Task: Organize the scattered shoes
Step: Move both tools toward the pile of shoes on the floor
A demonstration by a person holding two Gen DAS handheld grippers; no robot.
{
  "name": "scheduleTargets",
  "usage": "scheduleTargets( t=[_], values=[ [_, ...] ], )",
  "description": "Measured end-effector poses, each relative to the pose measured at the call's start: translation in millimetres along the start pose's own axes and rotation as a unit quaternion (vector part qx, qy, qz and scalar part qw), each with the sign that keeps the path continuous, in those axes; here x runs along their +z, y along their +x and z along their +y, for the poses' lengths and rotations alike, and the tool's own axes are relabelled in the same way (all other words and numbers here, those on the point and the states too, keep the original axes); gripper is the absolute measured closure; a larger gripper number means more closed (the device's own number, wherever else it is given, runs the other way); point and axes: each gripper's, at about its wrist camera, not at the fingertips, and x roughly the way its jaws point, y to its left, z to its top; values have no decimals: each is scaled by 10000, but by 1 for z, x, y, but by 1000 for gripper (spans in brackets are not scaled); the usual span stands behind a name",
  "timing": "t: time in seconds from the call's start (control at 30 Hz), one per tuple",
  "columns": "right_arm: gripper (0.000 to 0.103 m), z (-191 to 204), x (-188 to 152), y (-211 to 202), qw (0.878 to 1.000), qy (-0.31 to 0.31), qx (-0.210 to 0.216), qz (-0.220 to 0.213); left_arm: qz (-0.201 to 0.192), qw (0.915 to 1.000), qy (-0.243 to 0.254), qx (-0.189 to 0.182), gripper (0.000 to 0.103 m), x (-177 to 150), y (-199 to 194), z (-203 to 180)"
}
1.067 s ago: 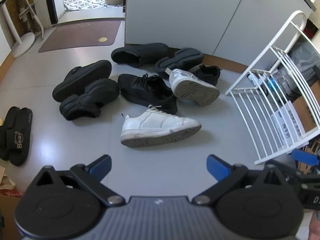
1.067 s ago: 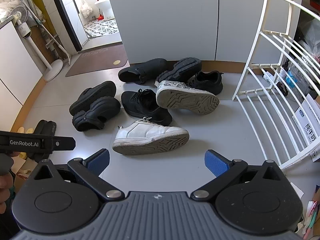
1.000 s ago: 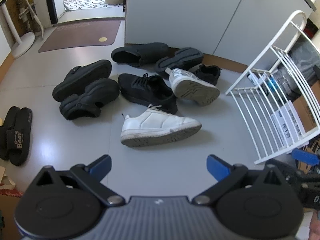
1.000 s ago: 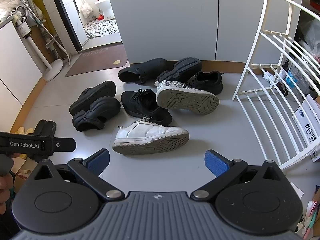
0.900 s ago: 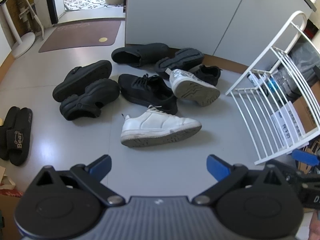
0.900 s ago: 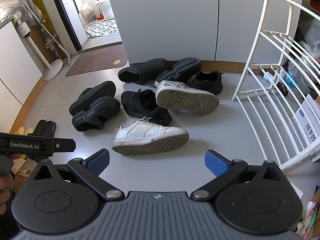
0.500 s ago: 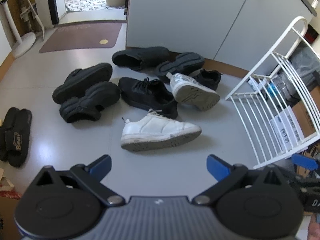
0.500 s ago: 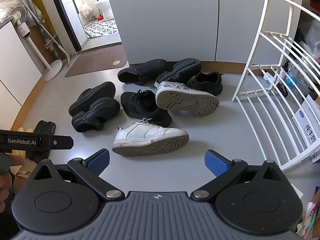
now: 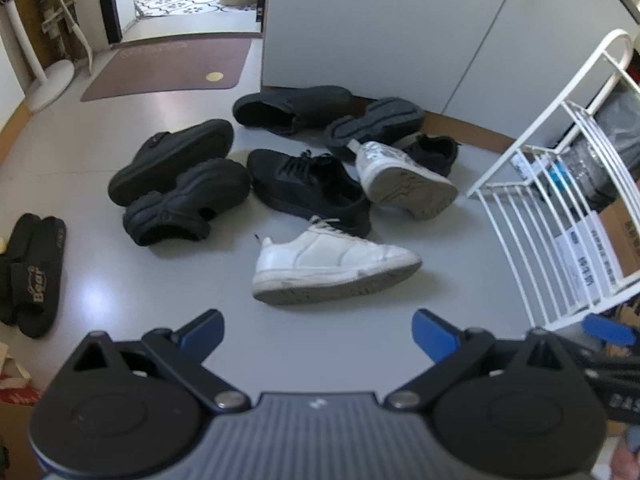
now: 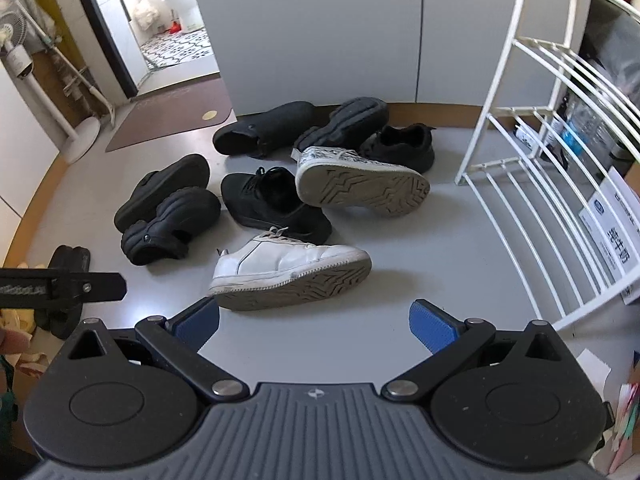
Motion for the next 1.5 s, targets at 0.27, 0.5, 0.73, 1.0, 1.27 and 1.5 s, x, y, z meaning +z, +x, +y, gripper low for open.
scheduleTargets(
  t=[0.27,0.5,0.73,1.0,1.27,1.5],
  values=[
    [0,-4,8,-8,9998,-5,119,-130,-77,10000,-26,-14,4,18,5,10],
    [0,-7,15,-6,9998,-154,67,-124,-146,9999,27,35,6,28,2,15],
    [0,-17,23,3,9995,-313,63,-37,-61,9999,106,2,6,39,9,16],
    [0,-30,28,23,10000,25,-44,-32,-77,9998,157,27,6,53,17,15],
    [0,-33,36,35,9997,-15,-10,-225,14,9999,149,-74,6,60,30,18],
    [0,-45,34,47,9998,-106,-33,-171,195,9995,-92,-236,9,65,39,38]
  ],
)
